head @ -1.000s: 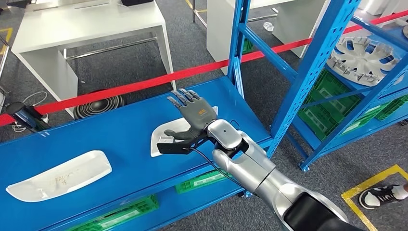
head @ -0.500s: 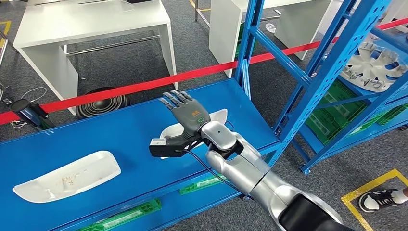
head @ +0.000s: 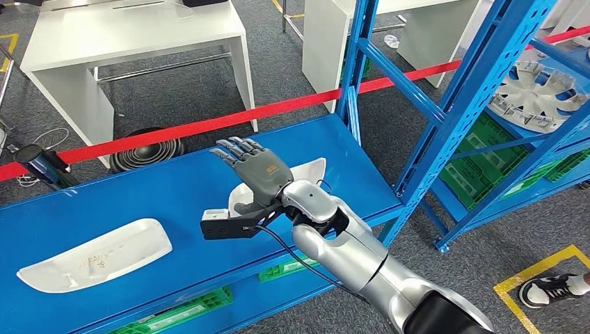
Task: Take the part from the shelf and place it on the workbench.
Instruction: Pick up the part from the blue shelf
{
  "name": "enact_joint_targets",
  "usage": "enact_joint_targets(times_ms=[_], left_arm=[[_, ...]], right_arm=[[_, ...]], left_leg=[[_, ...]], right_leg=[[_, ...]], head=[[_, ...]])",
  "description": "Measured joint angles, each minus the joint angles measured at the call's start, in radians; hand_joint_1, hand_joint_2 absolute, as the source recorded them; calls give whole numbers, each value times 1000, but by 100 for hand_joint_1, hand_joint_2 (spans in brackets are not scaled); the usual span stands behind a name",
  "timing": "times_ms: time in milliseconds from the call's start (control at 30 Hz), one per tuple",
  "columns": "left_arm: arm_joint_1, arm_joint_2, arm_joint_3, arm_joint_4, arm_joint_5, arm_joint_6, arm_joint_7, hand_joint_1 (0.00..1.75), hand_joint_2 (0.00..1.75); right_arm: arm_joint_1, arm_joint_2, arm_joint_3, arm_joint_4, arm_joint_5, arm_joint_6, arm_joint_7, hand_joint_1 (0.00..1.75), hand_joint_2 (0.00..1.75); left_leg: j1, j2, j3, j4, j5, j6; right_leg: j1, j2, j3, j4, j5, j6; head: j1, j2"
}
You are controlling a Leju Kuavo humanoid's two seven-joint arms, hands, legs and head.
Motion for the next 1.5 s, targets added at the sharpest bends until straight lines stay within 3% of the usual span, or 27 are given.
enact_joint_targets(times_ms=[333, 1267, 1400, 1500], left_arm=[[-1, 0, 0, 0, -9, -3, 8, 0, 0], [-6, -2, 0, 0, -26, -3, 6, 0, 0], [-7, -3, 0, 0, -27, -3, 6, 0, 0], [-8, -4, 0, 0, -27, -3, 6, 0, 0]], right_arm=[[30, 5, 43, 54, -50, 58, 35, 0, 175], [42, 36, 73, 302, -55, 33, 50, 0, 175], [39, 46, 73, 340, -60, 25, 56, 175, 175], [38, 53, 73, 365, -60, 23, 59, 175, 175]], left_leg=[[0, 0, 1, -2, 0, 0], [0, 0, 1, -2, 0, 0], [0, 1, 2, -2, 0, 0], [0, 1, 3, -2, 0, 0]], right_leg=[[0, 0, 0, 0, -1, -1], [0, 0, 0, 0, -1, -1], [0, 0, 0, 0, -1, -1], [0, 0, 1, 0, -1, -1]], head=[[0, 0], [0, 0], [0, 0], [0, 0]])
